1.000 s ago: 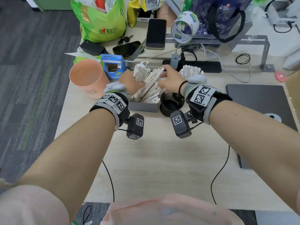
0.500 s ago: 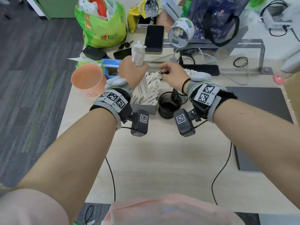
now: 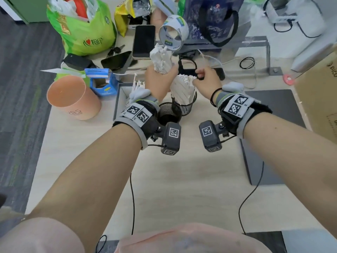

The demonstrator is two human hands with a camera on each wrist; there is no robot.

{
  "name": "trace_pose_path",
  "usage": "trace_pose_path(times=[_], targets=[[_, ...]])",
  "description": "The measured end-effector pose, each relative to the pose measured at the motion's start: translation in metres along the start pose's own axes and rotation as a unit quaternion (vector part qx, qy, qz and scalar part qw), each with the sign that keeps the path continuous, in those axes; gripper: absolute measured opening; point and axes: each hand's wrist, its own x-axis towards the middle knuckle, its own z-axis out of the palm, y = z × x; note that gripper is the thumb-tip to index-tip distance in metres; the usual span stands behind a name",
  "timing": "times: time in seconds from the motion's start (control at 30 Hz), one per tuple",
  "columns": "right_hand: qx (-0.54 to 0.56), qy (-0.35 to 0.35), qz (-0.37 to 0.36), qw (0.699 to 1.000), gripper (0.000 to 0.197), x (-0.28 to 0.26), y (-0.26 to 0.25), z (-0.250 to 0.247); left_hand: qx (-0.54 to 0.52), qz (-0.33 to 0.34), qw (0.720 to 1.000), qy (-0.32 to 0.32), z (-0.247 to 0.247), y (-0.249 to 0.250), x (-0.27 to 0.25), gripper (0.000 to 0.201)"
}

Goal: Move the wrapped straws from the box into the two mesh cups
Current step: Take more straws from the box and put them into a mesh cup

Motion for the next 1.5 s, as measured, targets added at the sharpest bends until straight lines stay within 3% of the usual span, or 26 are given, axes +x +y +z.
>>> trace_pose_path(times=[0.23, 0.33, 0.43, 0.53, 0.63, 0.7, 0.8, 0.87, 0.97, 1.03, 1.17, 1.33, 1.43, 1.5], targets=[[-0.006, -0.048, 0.018, 0.999, 0.045, -0.004, 0.015, 0.004, 0.049, 0.032, 0.997, -0.049, 0.017, -0.032, 0.009, 0.020], [-0.005, -0.056, 0.024, 0.998, 0.049, -0.002, 0.023, 0.002, 0.117, 0.024, 0.987, -0.104, 0.031, -0.047, 0.014, 0.023], [0.009, -0.078, 0.035, 0.996, 0.053, -0.002, 0.030, 0.001, 0.265, 0.086, 0.952, -0.126, 0.040, -0.054, 0.015, 0.031], [0.015, -0.090, 0.036, 0.995, 0.056, -0.003, 0.033, -0.003, 0.318, 0.152, 0.932, -0.088, 0.039, -0.053, 0.017, 0.063], [0.019, -0.087, 0.039, 0.995, 0.057, -0.004, 0.031, -0.003, 0.352, 0.264, 0.896, -0.065, 0.038, -0.049, 0.016, 0.079], [0.021, -0.089, 0.038, 0.995, 0.059, -0.008, 0.029, -0.003, 0.393, 0.286, 0.862, -0.145, 0.042, -0.049, 0.012, 0.077], [0.006, -0.095, 0.032, 0.995, 0.061, -0.014, 0.028, -0.002, 0.468, 0.267, 0.804, -0.254, 0.043, -0.053, 0.006, 0.065], [0.002, -0.097, 0.031, 0.995, 0.061, -0.020, 0.028, -0.002, 0.453, 0.262, 0.814, -0.253, 0.040, -0.054, 0.000, 0.064], [0.003, -0.085, 0.035, 0.996, 0.061, -0.025, 0.029, -0.002, 0.419, 0.279, 0.844, -0.184, 0.032, -0.051, -0.001, 0.066], [0.003, -0.080, 0.029, 0.996, 0.060, -0.028, 0.025, -0.004, 0.452, 0.284, 0.826, -0.177, 0.028, -0.051, 0.002, 0.069], [-0.010, -0.058, 0.016, 0.998, 0.059, -0.028, 0.018, -0.004, 0.496, 0.236, 0.792, -0.268, 0.028, -0.051, 0.003, 0.068], [0.003, 0.019, -0.017, 1.000, 0.051, -0.032, 0.005, 0.003, 0.388, 0.299, 0.854, -0.177, 0.007, -0.046, 0.006, 0.057], [0.015, 0.032, -0.045, 0.998, 0.045, -0.033, -0.008, 0.008, 0.365, 0.253, 0.894, -0.064, -0.016, -0.040, 0.013, 0.037], [0.015, 0.026, -0.054, 0.998, 0.039, -0.033, -0.020, 0.016, 0.359, 0.172, 0.917, -0.016, -0.038, -0.038, 0.023, 0.032]])
